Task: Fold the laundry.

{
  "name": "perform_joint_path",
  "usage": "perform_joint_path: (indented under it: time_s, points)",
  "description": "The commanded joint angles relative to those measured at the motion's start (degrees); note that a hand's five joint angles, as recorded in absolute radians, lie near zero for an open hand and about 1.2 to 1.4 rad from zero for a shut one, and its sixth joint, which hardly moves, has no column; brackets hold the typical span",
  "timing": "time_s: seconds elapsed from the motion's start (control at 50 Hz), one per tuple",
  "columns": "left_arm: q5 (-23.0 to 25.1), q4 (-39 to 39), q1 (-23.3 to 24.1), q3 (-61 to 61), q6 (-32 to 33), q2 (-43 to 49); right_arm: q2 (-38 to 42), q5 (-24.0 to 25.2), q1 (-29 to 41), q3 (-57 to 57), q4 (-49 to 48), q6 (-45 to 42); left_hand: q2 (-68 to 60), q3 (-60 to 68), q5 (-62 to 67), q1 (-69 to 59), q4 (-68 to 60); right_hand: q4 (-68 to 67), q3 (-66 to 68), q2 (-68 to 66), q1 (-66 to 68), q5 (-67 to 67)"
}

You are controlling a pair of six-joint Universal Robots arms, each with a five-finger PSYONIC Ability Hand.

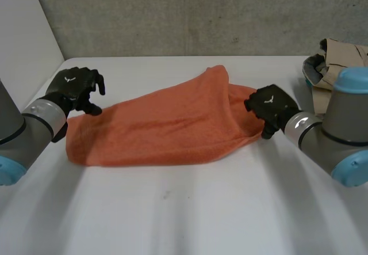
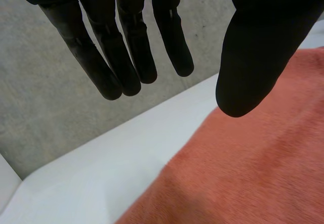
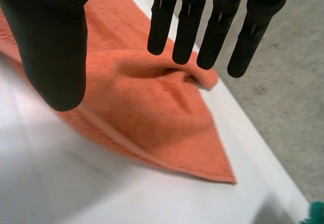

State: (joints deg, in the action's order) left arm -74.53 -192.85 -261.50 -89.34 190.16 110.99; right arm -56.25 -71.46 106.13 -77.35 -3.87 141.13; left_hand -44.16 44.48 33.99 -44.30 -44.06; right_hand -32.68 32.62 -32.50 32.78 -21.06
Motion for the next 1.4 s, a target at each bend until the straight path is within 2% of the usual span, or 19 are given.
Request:
perform_joint_path:
  time_s: [0.02, 0.22, 0.36, 0.5, 0.72, 0.8, 0.84, 0.92, 0.96, 1.1, 1.18, 1.28, 1.3, 1.34, 1.36, 1.4]
  points:
    - [-0.53, 5.38, 0.81, -3.29, 0.82, -3.23, 0.43, 0.80, -2.24, 5.62, 3.51, -3.40, 1.63, -1.96, -1.47, 1.78, 1.54, -1.88, 1.94, -2.06, 1.78, -3.50]
    - [-2.46, 6.18, 4.06, -9.45, 7.49, -2.63, 8.52, 3.17, -4.62, 17.32, 11.60, -15.97, 10.06, -10.39, -9.90, 10.21, 9.96, -2.22, 2.28, -2.40, 2.12, -3.84]
    - [-4.48, 2.49, 5.20, -7.44, 12.33, 3.25, 13.79, 3.61, -5.14, 20.39, 10.20, -16.94, 10.06, -10.39, -9.90, 10.21, 9.96, -4.40, 4.46, -4.58, 4.30, -6.02]
    - [-6.41, 2.31, 6.17, -2.51, 15.32, 9.76, 17.57, 4.75, -5.06, 21.28, 7.74, -16.59, 8.05, -8.37, -7.88, 8.19, 7.95, -6.25, 6.31, -6.43, 6.15, -7.87]
    - [-7.73, 3.89, 7.32, 2.32, 16.29, 15.04, 19.95, 6.07, -4.62, 21.80, 6.07, -10.18, -13.13, 12.81, 13.30, -12.99, -13.23, -18.19, 18.25, -18.37, 18.09, -19.81]
    - [-8.00, 3.98, 7.67, 3.03, 17.34, 15.92, 20.74, 6.77, -4.35, 21.98, 4.40, -7.72, -26.41, 26.09, 26.58, -26.27, -26.51, -25.58, 25.64, -25.76, 25.48, -27.20]
    - [-8.17, 3.98, 7.67, 3.20, 18.05, 15.93, 20.92, 6.77, -4.18, 22.07, 3.43, -6.40, -35.81, 35.49, 35.97, -35.66, -35.91, -33.81, 33.87, -33.99, 33.71, -35.43]
    - [-8.52, 3.98, 7.84, 3.29, 18.31, 15.75, 21.53, 6.25, -3.91, 22.16, 2.11, -3.68, -35.84, 35.52, 36.01, -35.70, -35.94, -46.58, 46.64, -46.76, 46.48, -48.20]
    - [-8.61, 3.98, 7.93, 3.21, 18.14, 15.49, 21.62, 6.07, -3.74, 22.24, 1.76, -2.53, -35.84, 35.52, 36.01, -35.70, -35.94, -47.32, 47.38, -47.50, 47.22, -48.94]
    - [-8.97, 5.82, 7.84, 1.89, 17.17, 10.66, 16.97, 4.67, -4.79, 20.58, 4.65, 1.95, -35.84, 35.52, 36.01, -35.70, -35.94, -47.32, 47.38, -47.50, 47.22, -48.94]
    - [-8.88, 8.19, 7.85, 0.22, 15.50, 5.30, 11.44, 4.49, -5.84, 18.56, 10.53, 3.54, -35.84, 35.52, 36.01, -35.70, -35.94, -47.32, 47.38, -47.50, 47.22, -48.94]
    - [-7.39, 10.13, 7.23, -3.99, 12.43, -1.38, -1.10, 5.37, -6.99, 13.82, 23.87, 4.94, -35.84, 35.52, 36.01, -35.70, -35.94, -47.32, 47.38, -47.50, 47.22, -48.94]
    - [-6.95, 9.96, 7.14, -4.52, 12.16, -1.91, -2.97, 5.54, -6.82, 13.20, 25.39, 5.29, -32.20, 31.87, 32.36, -32.05, -32.29, -47.32, 47.38, -47.50, 47.22, -48.94]
    - [-6.07, 9.78, 6.88, -5.49, 11.81, -2.36, -6.31, 5.72, -6.55, 12.05, 27.50, 5.99, -9.07, 8.74, 9.23, -8.92, -9.16, -47.32, 47.38, -47.50, 47.22, -48.94]
    - [-5.37, 10.04, 6.96, -6.02, 11.29, -2.44, -9.46, 5.89, -5.68, 11.00, 28.38, 6.96, 8.20, -8.53, -8.04, 8.35, 8.11, -47.32, 47.38, -47.50, 47.22, -48.94]
    - [-4.92, 10.13, 7.14, -6.55, 11.11, -2.36, -12.29, 5.81, -4.18, 10.21, 28.48, 8.01, 12.74, -13.07, -12.58, 12.89, 12.65, -47.32, 47.38, -47.50, 47.22, -48.94]
